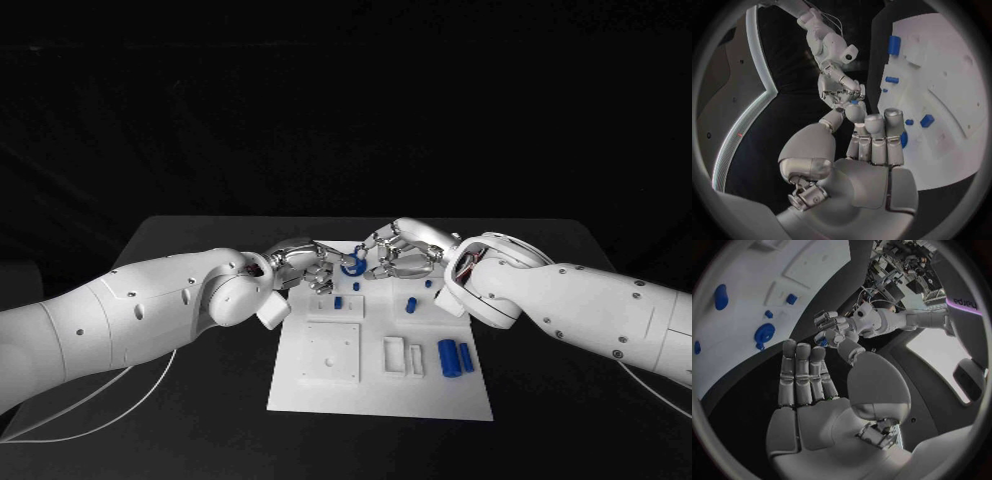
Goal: Assemble the parts on the task board
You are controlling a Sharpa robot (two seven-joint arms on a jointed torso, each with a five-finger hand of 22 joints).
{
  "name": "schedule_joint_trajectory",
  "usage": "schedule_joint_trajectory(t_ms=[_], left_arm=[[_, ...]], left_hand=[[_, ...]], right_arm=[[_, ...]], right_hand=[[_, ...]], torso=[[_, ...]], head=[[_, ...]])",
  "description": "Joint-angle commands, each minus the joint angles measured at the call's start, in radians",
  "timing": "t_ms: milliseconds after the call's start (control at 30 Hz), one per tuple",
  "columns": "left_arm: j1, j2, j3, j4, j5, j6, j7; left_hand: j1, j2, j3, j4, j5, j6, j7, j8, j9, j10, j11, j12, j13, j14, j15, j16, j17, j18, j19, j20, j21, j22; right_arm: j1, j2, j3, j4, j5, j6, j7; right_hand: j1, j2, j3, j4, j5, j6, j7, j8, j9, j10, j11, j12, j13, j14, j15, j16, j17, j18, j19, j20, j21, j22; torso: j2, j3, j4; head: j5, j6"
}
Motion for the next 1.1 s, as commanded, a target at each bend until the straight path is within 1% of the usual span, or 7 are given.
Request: schedule_joint_trajectory(t_ms=[33, 167, 367, 500, 700, 1100], left_arm=[[0.001, 0.000, 0.001, 0.000, -0.008, 0.027, 0.004], [0.001, 0.000, 0.001, 0.002, -0.013, 0.044, 0.001], [0.001, 0.001, 0.001, 0.002, -0.014, 0.049, -0.002], [0.001, 0.001, 0.001, 0.003, -0.015, 0.054, -0.003], [0.001, 0.001, 0.001, 0.002, -0.015, 0.050, -0.002], [0.001, 0.002, 0.001, -0.001, -0.011, 0.036, 0.001]], left_hand=[[0.007, 0.013, 0.007, 0.000, 0.003, 0.033, -0.022, 0.003, 0.021, -0.003, -0.002, -0.003, 0.000, -0.005, -0.014, -0.001, -0.001, 0.000, 0.007, -0.118, 0.000, 0.011], [0.007, 0.013, 0.007, -0.001, 0.003, 0.033, -0.023, 0.005, 0.024, -0.003, -0.002, -0.003, 0.000, -0.005, -0.015, -0.001, -0.001, 0.000, 0.007, -0.118, 0.000, 0.011], [0.007, 0.014, 0.007, -0.001, 0.002, 0.032, -0.023, 0.005, 0.026, -0.003, -0.002, -0.003, 0.000, -0.005, -0.015, -0.001, -0.001, 0.000, 0.007, -0.119, 0.000, 0.011], [0.008, 0.014, 0.007, -0.001, 0.002, 0.032, -0.023, 0.006, 0.027, -0.003, -0.003, -0.003, 0.000, -0.005, -0.015, -0.001, -0.001, 0.000, 0.007, -0.119, 0.000, 0.011], [0.008, 0.014, 0.007, -0.001, 0.002, 0.032, -0.023, 0.006, 0.028, -0.003, -0.003, -0.003, 0.000, -0.005, -0.015, -0.001, -0.001, -0.001, 0.007, -0.119, 0.000, 0.011], [0.007, 0.013, 0.006, 0.000, 0.002, 0.031, -0.023, 0.007, 0.031, -0.004, -0.003, -0.003, 0.000, -0.006, -0.015, -0.002, -0.001, -0.001, 0.007, -0.119, 0.000, 0.011]], right_arm=[[-0.001, 0.001, 0.000, 0.000, 0.002, -0.036, 0.007], [-0.001, 0.002, 0.000, 0.000, 0.003, -0.034, 0.008], [-0.001, 0.005, 0.000, 0.006, 0.006, -0.026, 0.010], [-0.001, 0.006, 0.000, 0.005, 0.006, -0.023, 0.010], [-0.002, 0.007, 0.000, 0.007, 0.006, -0.018, 0.010], [-0.003, 0.009, -0.001, 0.006, 0.006, 0.013, 0.008]], right_hand=[[-0.003, 0.001, 0.003, -0.001, -0.001, -0.003, 0.002, -0.004, -0.004, 0.001, -0.001, 0.005, -0.001, 0.002, -0.005, 0.004, 0.002, 0.009, 0.000, 0.005, 0.006, 0.001], [-0.003, -0.004, 0.003, -0.001, -0.001, -0.017, 0.007, -0.013, -0.010, -0.004, 0.004, 0.003, -0.002, -0.001, -0.004, 0.002, 0.001, 0.011, -0.003, 0.009, 0.004, 0.001], [-0.002, -0.003, 0.003, -0.001, -0.001, -0.018, 0.007, -0.013, -0.011, -0.004, 0.004, 0.003, -0.002, -0.001, -0.003, 0.002, 0.001, 0.012, -0.004, 0.009, 0.004, 0.001], [-0.002, -0.003, 0.003, -0.001, -0.001, -0.018, 0.008, -0.014, -0.011, -0.004, 0.005, 0.003, -0.002, -0.001, -0.003, 0.002, 0.001, 0.012, -0.004, 0.010, 0.004, 0.001], [-0.001, -0.003, 0.004, -0.001, -0.001, -0.018, 0.008, -0.014, -0.012, -0.005, 0.005, 0.003, -0.002, -0.002, -0.003, 0.002, 0.001, 0.013, -0.004, 0.010, 0.004, 0.001], [0.001, 0.001, 0.005, 0.000, 0.000, -0.007, 0.006, -0.008, -0.012, -0.002, 0.003, 0.006, -0.001, 0.000, -0.003, 0.004, 0.002, 0.016, -0.003, 0.014, 0.006, 0.002]], torso=[[0.000, -0.0004, 0.0005], [0.000, -0.0001, 0.0007], [0.000, -0.0001, -0.0004], [0.000, 0.0001, -0.0001], [0.000, -0.0001, 0.0002], [0.000, -0.0004, -0.0003]], head=[[0.001, 0.000], [0.001, 0.000], [0.001, -0.001], [0.000, 0.000], [0.000, -0.002], [0.001, -0.002]])
